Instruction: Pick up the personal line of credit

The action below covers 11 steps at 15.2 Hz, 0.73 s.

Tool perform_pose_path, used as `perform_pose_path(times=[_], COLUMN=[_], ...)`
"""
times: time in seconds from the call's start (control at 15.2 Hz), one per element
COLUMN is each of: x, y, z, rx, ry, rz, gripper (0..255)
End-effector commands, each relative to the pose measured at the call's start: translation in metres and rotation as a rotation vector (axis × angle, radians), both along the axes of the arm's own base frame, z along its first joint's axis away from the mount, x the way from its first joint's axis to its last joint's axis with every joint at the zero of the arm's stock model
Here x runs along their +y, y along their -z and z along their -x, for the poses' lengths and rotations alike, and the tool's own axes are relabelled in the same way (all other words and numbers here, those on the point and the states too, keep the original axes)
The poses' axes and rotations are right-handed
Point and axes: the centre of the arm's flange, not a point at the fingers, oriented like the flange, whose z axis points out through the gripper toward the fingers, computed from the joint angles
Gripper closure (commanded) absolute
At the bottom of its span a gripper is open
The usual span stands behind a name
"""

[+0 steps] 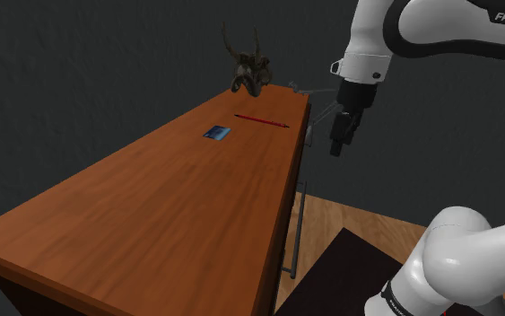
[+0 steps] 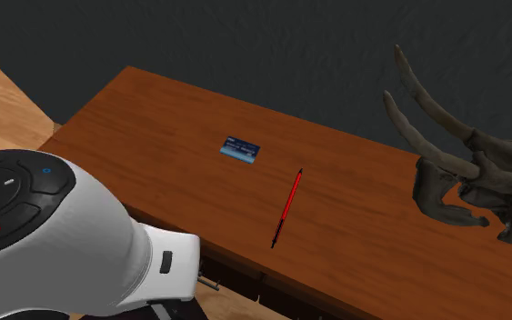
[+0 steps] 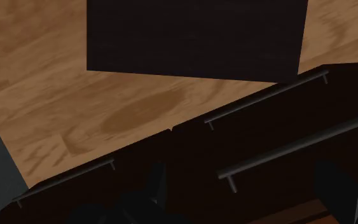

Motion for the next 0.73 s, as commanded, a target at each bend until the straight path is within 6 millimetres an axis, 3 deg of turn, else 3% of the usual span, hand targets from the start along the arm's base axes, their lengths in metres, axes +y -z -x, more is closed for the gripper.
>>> perform_pose_path(times=[0.0,0.66], x=[0.0,0.081], y=[0.0,-0.012], z=[0.0,-0.098], rx=[0.0,0.183], ry=[0.0,0.438], rz=[0.0,-0.094], gripper=[0,0])
